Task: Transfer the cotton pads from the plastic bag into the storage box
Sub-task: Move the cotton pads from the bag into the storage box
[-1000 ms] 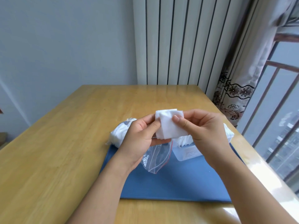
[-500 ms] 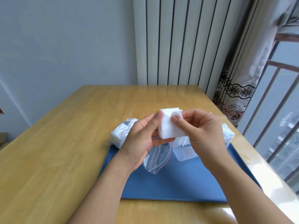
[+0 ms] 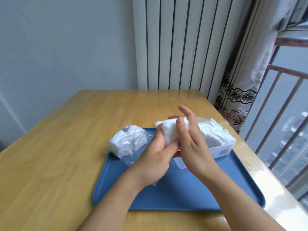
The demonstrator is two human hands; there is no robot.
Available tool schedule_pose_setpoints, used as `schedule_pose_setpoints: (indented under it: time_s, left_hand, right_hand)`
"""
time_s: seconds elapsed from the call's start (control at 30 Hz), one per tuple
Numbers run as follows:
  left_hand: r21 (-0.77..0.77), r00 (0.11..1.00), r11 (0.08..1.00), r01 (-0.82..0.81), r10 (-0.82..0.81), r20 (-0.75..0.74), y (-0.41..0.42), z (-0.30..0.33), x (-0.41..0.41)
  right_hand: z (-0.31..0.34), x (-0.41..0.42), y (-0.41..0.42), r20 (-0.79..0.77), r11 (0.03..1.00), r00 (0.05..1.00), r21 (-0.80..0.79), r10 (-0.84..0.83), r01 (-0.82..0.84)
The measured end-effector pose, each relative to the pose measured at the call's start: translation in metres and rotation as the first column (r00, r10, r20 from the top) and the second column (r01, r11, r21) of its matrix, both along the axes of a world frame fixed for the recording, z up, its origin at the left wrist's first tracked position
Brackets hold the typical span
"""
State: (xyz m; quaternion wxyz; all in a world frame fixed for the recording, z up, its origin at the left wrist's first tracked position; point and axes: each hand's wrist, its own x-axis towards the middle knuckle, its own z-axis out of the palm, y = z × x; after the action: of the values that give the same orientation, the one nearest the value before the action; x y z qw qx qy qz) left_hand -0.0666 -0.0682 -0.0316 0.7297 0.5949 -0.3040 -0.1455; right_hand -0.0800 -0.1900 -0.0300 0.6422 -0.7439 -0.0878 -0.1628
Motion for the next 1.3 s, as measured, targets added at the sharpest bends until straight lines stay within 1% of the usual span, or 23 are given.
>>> schedule_pose_setpoints:
  time_s: [0.07, 0.1, 0.2, 0.27, 0.33, 0.4, 0.5, 0.57, 0.63, 0.67, 0.7, 0.73, 0.77, 0.8, 0.83, 0.87, 0.93, 1.07, 1.1, 1.13, 1.17, 1.23, 1.3]
  left_hand:
    - [0.054, 0.997, 0.997, -0.049, 0.046, 0.063, 0.0, -0.005, 0.002]
    - [0.07, 0.993, 0.994, -0.083, 0.077, 0.085, 0.0, -0.006, 0.003]
    - [0.089, 0.975, 0.975, -0.204, 0.194, 0.11, 0.003, -0.004, 0.005]
    - [0.098, 0.959, 0.959, -0.264, 0.25, 0.133, 0.006, -0.003, 0.007]
    - [0.124, 0.954, 0.952, -0.279, 0.261, 0.144, 0.008, -0.004, 0.01]
    - [0.149, 0.962, 0.954, -0.262, 0.245, 0.123, 0.007, -0.006, 0.011]
    - [0.162, 0.968, 0.956, -0.245, 0.233, 0.088, 0.005, -0.008, 0.012]
    - [0.184, 0.969, 0.953, -0.241, 0.228, 0.09, 0.003, -0.01, 0.011]
    - [0.175, 0.966, 0.952, -0.253, 0.24, 0.092, 0.002, -0.01, 0.008]
    - [0.174, 0.96, 0.946, -0.275, 0.259, 0.107, 0.001, -0.01, 0.007]
    - [0.182, 0.95, 0.935, -0.305, 0.283, 0.134, 0.002, -0.01, 0.006]
    - [0.2, 0.933, 0.918, -0.343, 0.308, 0.188, 0.001, -0.009, 0.005]
    - [0.222, 0.902, 0.893, -0.393, 0.327, 0.281, 0.001, -0.01, 0.004]
    - [0.232, 0.852, 0.864, -0.446, 0.331, 0.405, 0.002, -0.011, 0.004]
    - [0.232, 0.79, 0.841, -0.489, 0.315, 0.526, 0.001, -0.012, 0.004]
    - [0.222, 0.725, 0.823, -0.522, 0.292, 0.624, 0.0, -0.013, 0.004]
    - [0.192, 0.622, 0.799, -0.57, 0.266, 0.736, -0.001, -0.016, 0.004]
    - [0.17, 0.528, 0.754, -0.634, 0.262, 0.807, 0.001, -0.017, 0.007]
    - [0.175, 0.499, 0.735, -0.656, 0.247, 0.831, 0.001, -0.018, 0.009]
    - [0.19, 0.476, 0.716, -0.672, 0.22, 0.852, 0.002, -0.019, 0.011]
    - [0.219, 0.467, 0.701, -0.679, 0.182, 0.865, 0.002, -0.021, 0.012]
    - [0.309, 0.492, 0.677, -0.668, 0.09, 0.866, 0.002, -0.025, 0.014]
    - [0.392, 0.535, 0.668, -0.633, 0.011, 0.845, 0.001, -0.029, 0.015]
  right_hand:
    - [0.006, -0.003, -0.001, -0.022, 0.999, 0.999, 0.035, 0.028, -0.027]
    - [0.01, -0.003, -0.003, 0.007, 0.999, 0.999, 0.021, 0.038, -0.038]
    - [0.017, -0.001, -0.015, 0.149, 0.994, 0.987, -0.103, 0.055, -0.04]
    - [0.018, 0.003, -0.029, 0.184, 0.975, 0.981, -0.221, 0.061, -0.02]
    - [0.019, 0.005, -0.041, 0.143, 0.956, 0.986, -0.291, 0.084, -0.039]
    - [0.021, 0.005, -0.051, 0.085, 0.942, 0.987, -0.317, 0.139, -0.106]
    - [0.025, 0.002, -0.059, 0.046, 0.91, 0.979, -0.38, 0.197, -0.165]
    - [0.025, 0.002, -0.061, 0.071, 0.898, 0.983, -0.423, 0.169, -0.123]
    - [0.027, 0.002, -0.064, 0.142, 0.902, 0.989, -0.432, 0.043, 0.023]
    - [0.028, 0.004, -0.068, 0.176, 0.917, 0.983, -0.382, -0.048, 0.113]
    - [0.031, 0.005, -0.075, 0.189, 0.943, 0.97, -0.267, -0.151, 0.198]
    - [0.034, 0.006, -0.084, 0.173, 0.956, 0.952, -0.112, -0.251, 0.273]
    - [0.036, 0.008, -0.095, 0.127, 0.941, 0.933, 0.032, -0.337, 0.336]
    - [0.035, 0.01, -0.105, 0.063, 0.913, 0.915, 0.117, -0.399, 0.39]
    - [0.034, 0.011, -0.112, 0.001, 0.894, 0.901, 0.125, -0.433, 0.43]
    - [0.03, 0.012, -0.116, -0.052, 0.89, 0.894, 0.087, -0.445, 0.448]
    - [0.023, 0.015, -0.116, -0.119, 0.909, 0.901, -0.034, -0.417, 0.416]
    - [0.02, 0.013, -0.109, -0.25, 0.948, 0.925, -0.218, -0.285, 0.233]
    - [0.02, 0.013, -0.108, -0.266, 0.941, 0.92, -0.262, -0.286, 0.216]
    - [0.02, 0.014, -0.109, -0.264, 0.917, 0.909, -0.324, -0.322, 0.23]
    - [0.019, 0.014, -0.109, -0.241, 0.874, 0.892, -0.408, -0.382, 0.264]
    - [0.017, 0.014, -0.108, -0.168, 0.77, 0.864, -0.554, -0.475, 0.316]
    - [0.016, 0.013, -0.105, -0.111, 0.722, 0.874, -0.617, -0.473, 0.313]
